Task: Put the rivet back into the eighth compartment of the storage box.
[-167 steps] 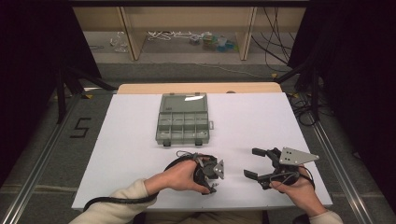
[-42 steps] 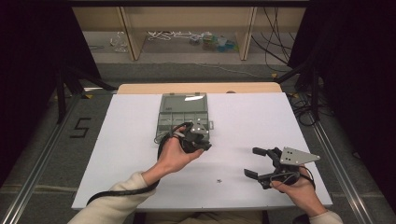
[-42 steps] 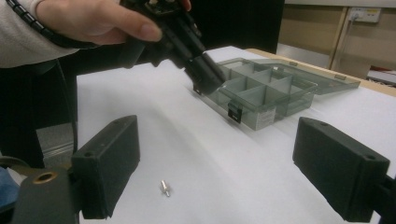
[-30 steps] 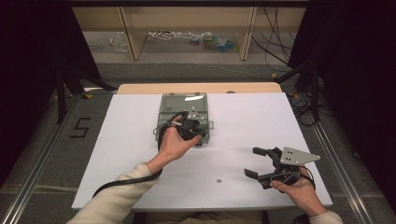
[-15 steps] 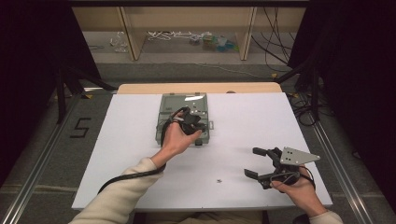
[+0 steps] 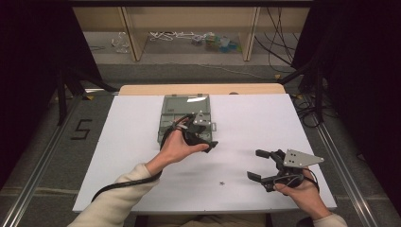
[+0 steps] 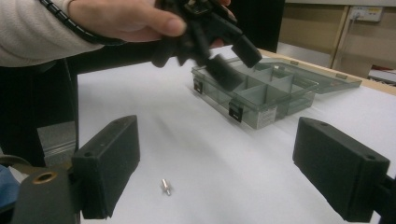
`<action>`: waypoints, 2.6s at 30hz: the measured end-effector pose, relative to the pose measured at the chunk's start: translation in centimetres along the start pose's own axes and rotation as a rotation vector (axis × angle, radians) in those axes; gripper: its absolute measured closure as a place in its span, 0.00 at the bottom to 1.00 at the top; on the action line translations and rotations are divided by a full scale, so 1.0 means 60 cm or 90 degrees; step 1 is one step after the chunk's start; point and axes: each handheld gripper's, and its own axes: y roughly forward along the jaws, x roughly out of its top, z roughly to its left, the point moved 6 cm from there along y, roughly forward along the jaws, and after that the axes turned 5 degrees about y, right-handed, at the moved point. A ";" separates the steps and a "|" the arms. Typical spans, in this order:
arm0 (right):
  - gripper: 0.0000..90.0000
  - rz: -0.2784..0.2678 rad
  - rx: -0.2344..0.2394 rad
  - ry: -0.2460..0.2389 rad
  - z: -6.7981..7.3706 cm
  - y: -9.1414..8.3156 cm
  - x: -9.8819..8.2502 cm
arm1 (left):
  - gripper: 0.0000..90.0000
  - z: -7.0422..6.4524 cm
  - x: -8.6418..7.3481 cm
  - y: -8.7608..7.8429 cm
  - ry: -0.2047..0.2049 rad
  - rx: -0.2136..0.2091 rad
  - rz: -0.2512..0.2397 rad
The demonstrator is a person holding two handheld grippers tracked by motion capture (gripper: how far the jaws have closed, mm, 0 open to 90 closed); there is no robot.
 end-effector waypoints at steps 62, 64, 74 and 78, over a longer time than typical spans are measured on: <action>0.18 0.003 0.005 -0.001 0.002 0.004 -0.002 | 0.91 -0.185 -0.051 0.051 0.233 -0.268 0.224; 0.18 0.003 0.005 -0.001 0.002 0.004 -0.002 | 0.95 -0.186 -0.051 0.050 0.224 -0.265 0.227; 0.18 0.002 0.003 -0.003 0.002 0.004 -0.002 | 0.96 -0.186 -0.051 0.049 0.211 -0.262 0.222; 0.18 -0.010 0.015 -0.004 0.003 0.006 -0.001 | 0.96 -0.185 -0.051 0.048 0.212 -0.262 0.219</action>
